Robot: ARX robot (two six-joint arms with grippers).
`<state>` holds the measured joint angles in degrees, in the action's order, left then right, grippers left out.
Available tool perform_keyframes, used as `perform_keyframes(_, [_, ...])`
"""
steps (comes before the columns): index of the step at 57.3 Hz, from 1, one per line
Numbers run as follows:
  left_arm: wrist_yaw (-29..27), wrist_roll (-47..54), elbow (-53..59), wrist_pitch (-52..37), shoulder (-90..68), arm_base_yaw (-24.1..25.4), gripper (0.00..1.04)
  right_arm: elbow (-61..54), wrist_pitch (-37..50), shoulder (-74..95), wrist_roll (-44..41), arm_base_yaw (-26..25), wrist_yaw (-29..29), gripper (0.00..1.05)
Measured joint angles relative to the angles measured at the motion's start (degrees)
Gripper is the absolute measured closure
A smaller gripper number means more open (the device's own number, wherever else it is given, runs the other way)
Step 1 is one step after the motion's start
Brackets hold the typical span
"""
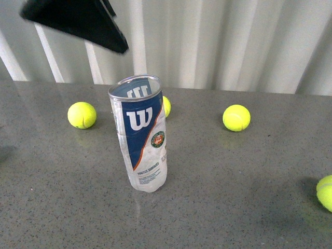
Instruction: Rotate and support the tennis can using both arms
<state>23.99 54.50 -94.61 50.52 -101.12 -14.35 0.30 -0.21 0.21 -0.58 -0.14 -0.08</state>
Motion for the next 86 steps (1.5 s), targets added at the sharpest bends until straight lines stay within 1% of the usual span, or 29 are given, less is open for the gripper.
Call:
perform_keyframes(10, [3.7, -6.4, 1.0, -8.0, 6.4, 6.6, 0.07, 0.0, 0.0, 0.0, 0.0, 0.0, 0.0, 0.07])
perform_keyframes(17, [5.8, -12.5, 5.7, -15.9, 11.9, 11.8, 0.07, 0.0, 0.0, 0.0, 0.0, 0.0, 0.0, 0.07])
perform_keyframes(22, [8.9, -18.1, 11.9, -24.1, 15.9, 17.4, 0.07, 0.0, 0.0, 0.0, 0.0, 0.0, 0.0, 0.07])
perform_keyframes(24, [9.9, -20.6, 13.5, -26.0, 16.5, 19.6, 0.07, 0.0, 0.0, 0.0, 0.0, 0.0, 0.0, 0.07])
perform_keyframes(31, [12.0, -27.1, 18.5, -30.4, 17.0, 25.8, 0.07, 0.0, 0.0, 0.0, 0.0, 0.0, 0.0, 0.07])
perform_keyframes(37, [12.5, -28.5, 22.3, -31.3, 16.8, 29.6, 0.07, 0.0, 0.0, 0.0, 0.0, 0.0, 0.0, 0.07])
perform_keyframes(38, [11.9, -29.2, 23.0, -32.1, 16.8, 30.0, 0.07, 0.0, 0.0, 0.0, 0.0, 0.0, 0.0, 0.07])
perform_keyframes(39, [10.7, -30.5, 23.7, -33.6, 17.0, 30.0, 0.08, 0.0, 0.0, 0.0, 0.0, 0.0, 0.0, 0.07])
perform_keyframes(41, [3.0, -35.1, 28.9, -44.6, 18.6, 29.7, 0.15, 0.0, 0.0, 0.0, 0.0, 0.0, 0.0, 0.07])
perform_keyframes(42, [1.1, -36.4, 30.4, -47.5, 19.1, 29.7, 0.17, 0.0, 0.0, 0.0, 0.0, 0.0, 0.0, 0.07])
perform_keyframes(43, [-1.4, -38.3, 33.4, -53.2, 20.0, 29.6, 0.21, 0.0, 0.0, 0.0, 0.0, 0.0, 0.0, 0.07])
perform_keyframes(44, [-5.0, -40.7, 36.3, -58.4, 21.0, 29.3, 0.24, 0.0, 0.0, 0.0, 0.0, 0.0, 0.0, 0.07])
perform_keyframes(45, [-6.2, -41.9, 37.9, -61.1, 21.4, 29.1, 0.26, 0.0, 0.0, 0.0, 0.0, 0.0, 0.0, 0.07])
perform_keyframes(46, [-8.3, -44.5, 41.3, -66.8, 22.6, 28.7, 0.30, 0.0, 0.0, 0.0, 0.0, 0.0, 0.0, 0.07])
perform_keyframes(48, [-9.9, -47.0, 44.7, -71.8, 23.8, 28.3, 0.35, 0.0, 0.0, 0.0, 0.0, 0.0, 0.0, 0.07])
perform_keyframes(50, [-11.3, -49.3, 49.7, -78.2, 25.7, 27.6, 0.42, 0.0, 0.0, 0.0, 0.0, 0.0, 0.0, 0.07])
perform_keyframes(51, [-11.6, -49.8, 50.8, -79.6, 26.2, 27.4, 0.44, 0.0, 0.0, 0.0, 0.0, 0.0, 0.0, 0.07])
perform_keyframes(54, [-12.6, -51.8, 56.5, -85.0, 29.0, 26.2, 0.55, 0.0, 0.0, 0.0, 0.0, 0.0, 0.0, 0.07])
perform_keyframes(55, [-12.7, -51.9, 57.3, -85.5, 29.5, 26.0, 0.56, 0.0, 0.0, 0.0, 0.0, 0.0, 0.0, 0.07])
perform_keyframes(57, [-13.3, -52.6, 60.3, -87.1, 31.2, 25.1, 0.64, 0.0, 0.0, 0.0, 0.0, 0.0, 0.0, 0.07])
perform_keyframes(60, [-14.3, -53.4, 64.8, -88.7, 33.5, 23.9, 0.76, 0.0, 0.0, 0.0, 0.0, 0.0, 0.0, 0.07])
perform_keyframes(69, [-16.6, -54.1, 72.7, -90.7, 38.3, 22.1, 1.01, 0.0, 0.0, 0.0, 0.0, 0.0, 0.0, 0.07])
perform_keyframes(78, [-18.7, -54.4, 80.5, -91.5, 45.4, 19.7, 1.01, 0.0, 0.0, 0.0, 0.0, 0.0, 0.0, 0.07])
perform_keyframes(84, [-19.6, -54.5, 83.4, -91.3, 48.9, 18.8, 1.01, 0.0, 0.0, 0.0, 0.0, 0.0, 0.0, 0.07])
perform_keyframes(86, [-22.3, -54.5, 84.3, -90.9, 50.2, 17.2, 1.01, 0.0, 0.0, 0.0, 0.0, 0.0, 0.0, 0.07])
